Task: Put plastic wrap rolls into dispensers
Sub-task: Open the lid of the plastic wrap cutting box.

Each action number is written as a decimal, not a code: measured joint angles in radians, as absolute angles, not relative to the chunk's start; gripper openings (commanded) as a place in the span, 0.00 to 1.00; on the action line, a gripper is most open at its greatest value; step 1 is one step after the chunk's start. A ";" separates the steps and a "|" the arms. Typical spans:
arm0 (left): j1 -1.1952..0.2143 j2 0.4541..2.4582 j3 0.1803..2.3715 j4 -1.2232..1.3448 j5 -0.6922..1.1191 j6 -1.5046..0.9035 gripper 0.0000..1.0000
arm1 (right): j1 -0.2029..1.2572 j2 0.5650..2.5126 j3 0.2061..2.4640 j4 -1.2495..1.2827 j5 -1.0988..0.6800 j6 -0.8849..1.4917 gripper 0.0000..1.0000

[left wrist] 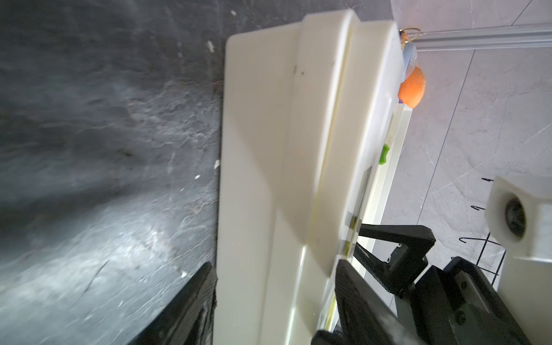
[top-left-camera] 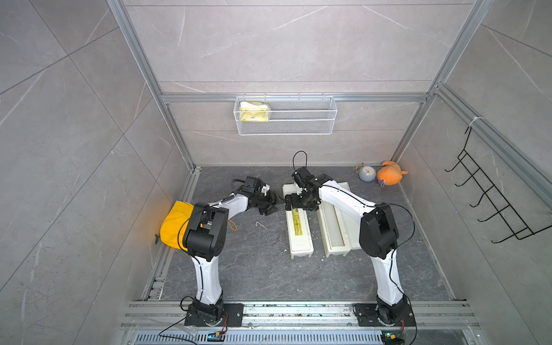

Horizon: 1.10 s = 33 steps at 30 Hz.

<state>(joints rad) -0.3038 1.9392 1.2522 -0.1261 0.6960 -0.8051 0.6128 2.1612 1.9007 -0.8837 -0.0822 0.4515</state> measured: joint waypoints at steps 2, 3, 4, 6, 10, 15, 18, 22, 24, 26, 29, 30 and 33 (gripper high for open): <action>-0.289 1.901 1.201 -0.117 0.695 -0.810 0.66 | 0.623 2.173 1.911 -0.902 -0.060 0.451 1.00; -0.283 1.885 1.173 -0.104 0.695 -0.814 0.66 | 0.627 2.181 1.913 -0.910 -0.053 0.451 1.00; -0.278 1.874 1.149 -0.092 0.696 -0.820 0.66 | 0.630 2.187 1.916 -0.913 -0.047 0.452 1.00; -0.275 1.864 1.100 -0.054 0.706 -0.837 0.66 | 0.635 2.192 1.919 -0.916 -0.036 0.452 1.00; -0.284 1.864 1.048 -0.007 0.728 -0.867 0.66 | 0.638 2.200 1.930 -0.926 -0.029 0.453 1.00; -0.307 1.864 1.049 0.037 0.744 -0.875 0.66 | 0.637 2.199 1.928 -0.923 -0.046 0.456 1.00; -0.318 1.865 1.049 0.049 0.743 -0.876 0.65 | 0.630 2.199 1.922 -0.919 -0.072 0.456 1.00; -0.319 1.874 1.052 0.054 0.743 -0.883 0.65 | 0.618 2.183 1.888 -0.888 -0.115 0.457 1.00; -0.320 1.885 1.060 0.054 0.743 -0.886 0.65 | 0.613 2.170 1.871 -0.873 -0.142 0.457 1.00; -0.324 1.897 1.071 0.053 0.742 -0.887 0.65 | 0.613 2.159 1.855 -0.862 -0.178 0.456 1.00; -0.326 1.906 1.082 0.052 0.743 -0.887 0.65 | 0.612 2.149 1.840 -0.856 -0.222 0.460 1.00; -0.326 1.906 1.086 0.051 0.739 -0.887 0.66 | 0.611 2.146 1.837 -0.852 -0.234 0.460 1.00; -0.331 1.913 1.094 0.045 0.740 -0.887 0.67 | 0.609 2.144 1.834 -0.847 -0.265 0.460 1.00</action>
